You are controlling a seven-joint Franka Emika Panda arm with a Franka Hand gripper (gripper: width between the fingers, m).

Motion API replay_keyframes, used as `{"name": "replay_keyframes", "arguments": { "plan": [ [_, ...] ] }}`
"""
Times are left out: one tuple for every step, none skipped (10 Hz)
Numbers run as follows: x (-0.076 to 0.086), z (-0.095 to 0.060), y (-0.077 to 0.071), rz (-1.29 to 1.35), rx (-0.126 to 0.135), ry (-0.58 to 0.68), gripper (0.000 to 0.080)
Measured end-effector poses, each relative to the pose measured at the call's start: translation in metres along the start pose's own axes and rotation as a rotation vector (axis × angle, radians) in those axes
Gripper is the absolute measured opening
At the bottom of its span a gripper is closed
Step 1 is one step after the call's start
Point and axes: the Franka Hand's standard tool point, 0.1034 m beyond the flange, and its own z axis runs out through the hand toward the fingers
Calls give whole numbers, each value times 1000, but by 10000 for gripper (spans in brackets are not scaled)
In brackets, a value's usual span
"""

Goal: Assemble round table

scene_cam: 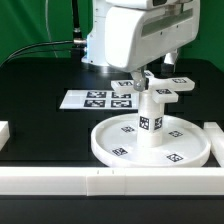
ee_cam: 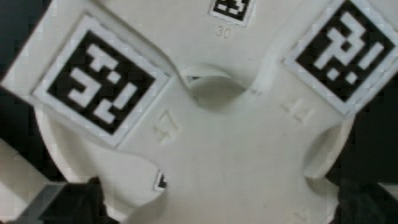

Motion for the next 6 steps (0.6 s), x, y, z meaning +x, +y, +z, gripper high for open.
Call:
{"name": "replay_keyframes", "arguments": {
  "plan": [
    [-1,2,0,1,2,-2,649],
    [-1,4,0,2,4,-4,649],
    [0,4,1,2,0,-1,649],
    [-1,4,1,2,0,-1,649],
    [0,3,1,2,0,0,649],
    [0,3,1,3,-1,0,515]
  ]
}}
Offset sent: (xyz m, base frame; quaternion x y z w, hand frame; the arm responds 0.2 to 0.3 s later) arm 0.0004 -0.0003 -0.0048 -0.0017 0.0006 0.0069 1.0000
